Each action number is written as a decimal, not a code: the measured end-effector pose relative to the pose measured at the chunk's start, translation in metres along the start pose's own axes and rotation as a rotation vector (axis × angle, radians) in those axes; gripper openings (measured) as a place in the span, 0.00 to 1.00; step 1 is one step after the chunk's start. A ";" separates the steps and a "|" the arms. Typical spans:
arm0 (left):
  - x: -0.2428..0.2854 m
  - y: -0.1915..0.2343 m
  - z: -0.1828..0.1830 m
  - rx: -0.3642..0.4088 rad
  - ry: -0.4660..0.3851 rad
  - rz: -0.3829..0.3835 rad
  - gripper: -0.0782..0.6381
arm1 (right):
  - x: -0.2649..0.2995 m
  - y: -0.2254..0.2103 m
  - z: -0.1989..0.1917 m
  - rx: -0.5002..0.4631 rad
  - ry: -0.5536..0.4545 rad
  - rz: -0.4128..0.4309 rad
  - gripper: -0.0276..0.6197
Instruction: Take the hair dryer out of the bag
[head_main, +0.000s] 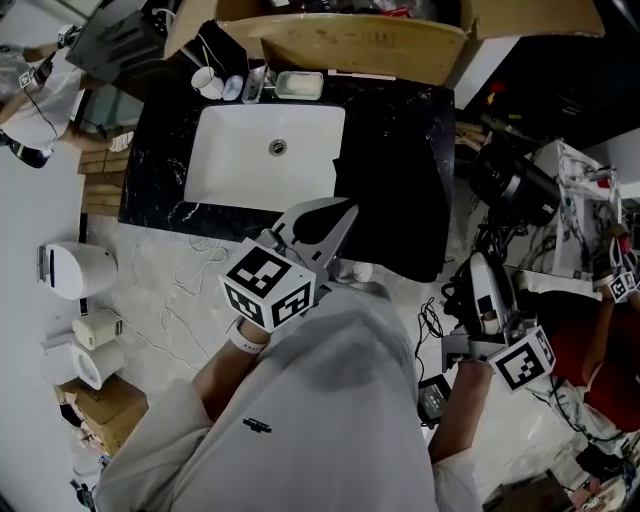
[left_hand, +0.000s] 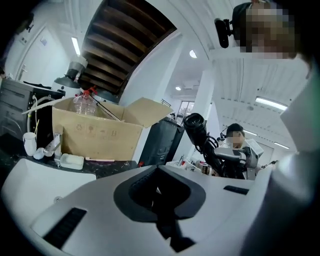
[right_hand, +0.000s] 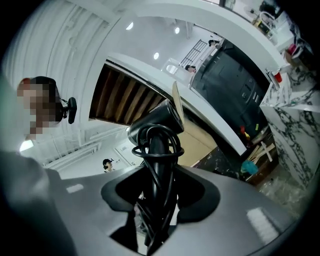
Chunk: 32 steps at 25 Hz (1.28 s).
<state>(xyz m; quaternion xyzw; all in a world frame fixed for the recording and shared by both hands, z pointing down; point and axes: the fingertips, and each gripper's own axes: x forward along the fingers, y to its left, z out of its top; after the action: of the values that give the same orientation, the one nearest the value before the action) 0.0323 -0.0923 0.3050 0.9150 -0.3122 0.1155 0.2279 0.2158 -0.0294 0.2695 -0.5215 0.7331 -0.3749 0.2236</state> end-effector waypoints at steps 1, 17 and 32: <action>-0.002 -0.001 0.004 0.009 -0.004 0.000 0.12 | -0.003 -0.003 0.001 -0.013 -0.012 -0.020 0.34; -0.004 -0.020 0.009 0.076 0.007 -0.033 0.12 | -0.006 0.008 -0.009 -0.018 -0.012 0.013 0.35; 0.003 -0.025 0.002 0.073 0.029 -0.045 0.12 | 0.004 0.009 -0.026 0.010 0.049 0.037 0.35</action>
<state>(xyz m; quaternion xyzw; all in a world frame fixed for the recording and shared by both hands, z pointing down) 0.0505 -0.0768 0.2953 0.9277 -0.2840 0.1351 0.2013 0.1907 -0.0239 0.2789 -0.4973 0.7462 -0.3870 0.2149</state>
